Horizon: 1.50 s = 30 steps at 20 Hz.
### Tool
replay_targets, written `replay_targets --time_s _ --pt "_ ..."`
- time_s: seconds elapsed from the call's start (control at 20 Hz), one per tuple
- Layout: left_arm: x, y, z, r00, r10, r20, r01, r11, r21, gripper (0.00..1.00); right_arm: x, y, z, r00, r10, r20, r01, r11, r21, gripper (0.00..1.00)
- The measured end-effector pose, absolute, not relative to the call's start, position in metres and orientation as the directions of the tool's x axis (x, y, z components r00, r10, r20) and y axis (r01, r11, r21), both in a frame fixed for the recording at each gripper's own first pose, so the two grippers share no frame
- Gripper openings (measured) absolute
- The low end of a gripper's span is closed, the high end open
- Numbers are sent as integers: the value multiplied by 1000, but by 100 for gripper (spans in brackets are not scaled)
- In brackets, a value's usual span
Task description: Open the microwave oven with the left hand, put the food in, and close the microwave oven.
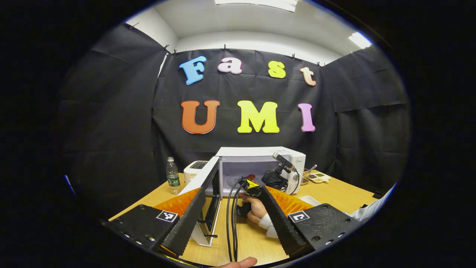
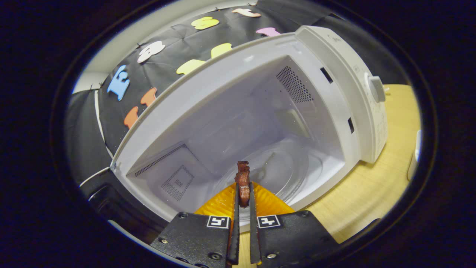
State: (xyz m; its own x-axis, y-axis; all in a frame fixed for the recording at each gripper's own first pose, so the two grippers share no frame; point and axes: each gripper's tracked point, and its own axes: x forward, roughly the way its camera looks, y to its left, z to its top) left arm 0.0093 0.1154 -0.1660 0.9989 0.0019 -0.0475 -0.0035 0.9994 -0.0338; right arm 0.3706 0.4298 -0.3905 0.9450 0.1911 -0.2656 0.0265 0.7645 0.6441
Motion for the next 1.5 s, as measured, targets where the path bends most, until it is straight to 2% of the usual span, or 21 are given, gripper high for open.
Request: replay_targets --time_s 0.25,0.3,0.35,0.4,0.45,0.5,0.55,0.6,0.7,0.8,1.15,1.35,1.5 --pt "18 126 -182 997 13 -80 -17 999 -49 92 383 432 -397 940 162 -300 145 606 782 15" --pt "20 130 -185 996 22 -90 -27 998 -49 92 385 433 -399 939 157 -306 163 581 798 6" --pt "22 131 -186 995 28 -98 -33 998 -52 92 386 432 -403 936 150 -318 182 566 804 16" --pt "22 129 -188 995 25 -100 -31 998 -58 92 387 434 -402 936 150 -320 189 553 812 17" --pt "23 129 -188 995 22 -102 -28 998 -62 92 386 434 -402 934 152 -324 188 563 805 10" --pt "23 131 -188 995 26 -99 -33 997 -64 92 384 434 -400 934 150 -325 189 566 803 20" --pt "23 131 -187 995 30 -95 -36 997 -63 92 386 433 -399 933 140 -333 197 575 794 7" --pt "23 132 -188 995 35 -94 -41 997 -63 92 385 433 -395 935 144 -324 177 604 777 23" --pt "22 134 -191 994 40 -99 -46 997 -64 92 387 427 -386 941 102 -324 158 714 682 61" --pt "22 132 -192 994 42 -104 -49 997 -66 92 384 425 -378 946 65 -319 158 766 623 100" --pt "6 130 -182 995 53 -90 -58 997 -53 92 366 426 -386 912 146 -385 126 791 599 100" --pt "0 129 -166 995 62 -79 -66 996 -52 92 349 435 -384 883 252 -395 59 776 628 99" --pt "-13 129 -156 995 78 -57 -81 996 -45 92 349 444 -387 827 336 -451 -33 829 558 100"
